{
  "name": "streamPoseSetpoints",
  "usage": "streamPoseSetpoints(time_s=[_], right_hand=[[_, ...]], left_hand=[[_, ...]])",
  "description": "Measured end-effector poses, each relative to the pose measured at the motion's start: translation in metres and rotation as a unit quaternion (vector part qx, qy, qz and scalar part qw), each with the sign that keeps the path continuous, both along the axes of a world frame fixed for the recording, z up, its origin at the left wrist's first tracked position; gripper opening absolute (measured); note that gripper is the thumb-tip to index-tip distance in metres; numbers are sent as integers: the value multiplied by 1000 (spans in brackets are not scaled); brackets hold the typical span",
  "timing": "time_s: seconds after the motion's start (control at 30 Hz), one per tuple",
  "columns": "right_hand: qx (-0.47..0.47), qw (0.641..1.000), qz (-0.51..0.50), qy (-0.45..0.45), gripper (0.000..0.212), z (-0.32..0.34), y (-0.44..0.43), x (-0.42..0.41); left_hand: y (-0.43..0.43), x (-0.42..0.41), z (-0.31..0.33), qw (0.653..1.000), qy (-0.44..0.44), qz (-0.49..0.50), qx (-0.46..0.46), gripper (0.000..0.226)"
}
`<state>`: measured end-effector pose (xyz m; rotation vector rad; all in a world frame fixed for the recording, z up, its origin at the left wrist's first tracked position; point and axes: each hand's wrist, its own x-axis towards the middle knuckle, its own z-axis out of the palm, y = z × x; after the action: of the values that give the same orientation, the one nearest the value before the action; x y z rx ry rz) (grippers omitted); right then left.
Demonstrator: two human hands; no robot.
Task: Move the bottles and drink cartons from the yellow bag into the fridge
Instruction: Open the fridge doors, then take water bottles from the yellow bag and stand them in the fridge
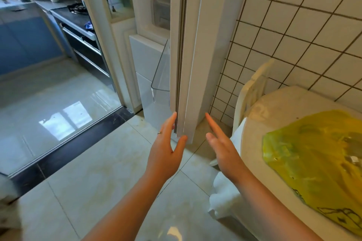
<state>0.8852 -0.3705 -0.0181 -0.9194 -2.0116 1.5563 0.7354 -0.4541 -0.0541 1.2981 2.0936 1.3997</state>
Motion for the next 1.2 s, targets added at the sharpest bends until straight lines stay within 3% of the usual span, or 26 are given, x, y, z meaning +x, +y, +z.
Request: streamPoseSetpoints(time_s=[0.13,0.3,0.53,0.83,0.97,1.2], right_hand=[[126,987,-6,-101,50,-25,-16,19],[233,944,-45,-230,55,-55,-45,47],[212,911,-123,-332,66,-86,-81,108],[176,884,-254,-350,65,-85,-77,218],[201,881,-288,-316,57,-86,-48,278],[246,876,-300,-287,60,-78,28,388]], left_hand=[[-31,14,-21,992,106,-27,-58,67],[-59,25,-45,952,248,-97,-153,70],[-58,60,-65,913,291,-202,-204,72],[-4,156,-68,879,302,-306,-205,76],[37,218,-65,877,306,-322,-182,76],[108,320,-58,888,288,-320,-161,75]])
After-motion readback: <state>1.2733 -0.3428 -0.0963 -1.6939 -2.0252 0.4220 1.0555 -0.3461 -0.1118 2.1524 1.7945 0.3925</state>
